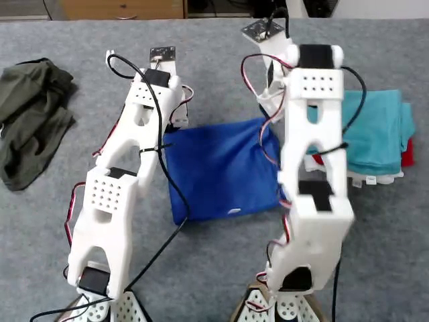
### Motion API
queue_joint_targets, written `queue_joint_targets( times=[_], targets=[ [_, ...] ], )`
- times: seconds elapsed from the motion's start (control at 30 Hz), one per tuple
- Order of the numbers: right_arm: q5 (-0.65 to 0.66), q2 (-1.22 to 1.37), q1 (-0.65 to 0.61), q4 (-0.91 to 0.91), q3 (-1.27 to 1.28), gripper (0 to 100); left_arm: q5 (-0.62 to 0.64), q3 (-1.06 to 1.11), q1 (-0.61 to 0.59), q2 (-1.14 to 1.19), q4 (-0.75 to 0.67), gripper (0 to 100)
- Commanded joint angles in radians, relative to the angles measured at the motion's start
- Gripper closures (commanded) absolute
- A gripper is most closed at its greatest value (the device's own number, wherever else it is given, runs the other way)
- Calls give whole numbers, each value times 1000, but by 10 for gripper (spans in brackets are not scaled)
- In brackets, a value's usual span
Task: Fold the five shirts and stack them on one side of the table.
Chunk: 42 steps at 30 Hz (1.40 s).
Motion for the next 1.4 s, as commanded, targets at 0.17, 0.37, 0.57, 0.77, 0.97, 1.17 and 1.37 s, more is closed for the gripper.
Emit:
queue_joint_targets(
  times=[0.17,0.37,0.57,0.77,0.97,1.17,1.37],
  targets=[
    [8,-492,-76,-351,883,996,2,158,-9,-77,-95,982],
    [9,-516,-15,-555,1179,996,-5,276,-15,-79,-187,982],
    [46,-400,102,-617,1248,996,-2,264,-15,-79,-195,982],
    [78,-392,124,-624,1257,996,2,250,-17,-74,-198,982],
    [78,-423,163,-537,1135,996,-5,241,-17,-70,-195,982],
    [75,-691,171,-319,984,996,-3,242,-5,-117,-149,982],
    [71,-863,173,-241,1036,996,-3,192,14,-305,3,982]
  ],
)
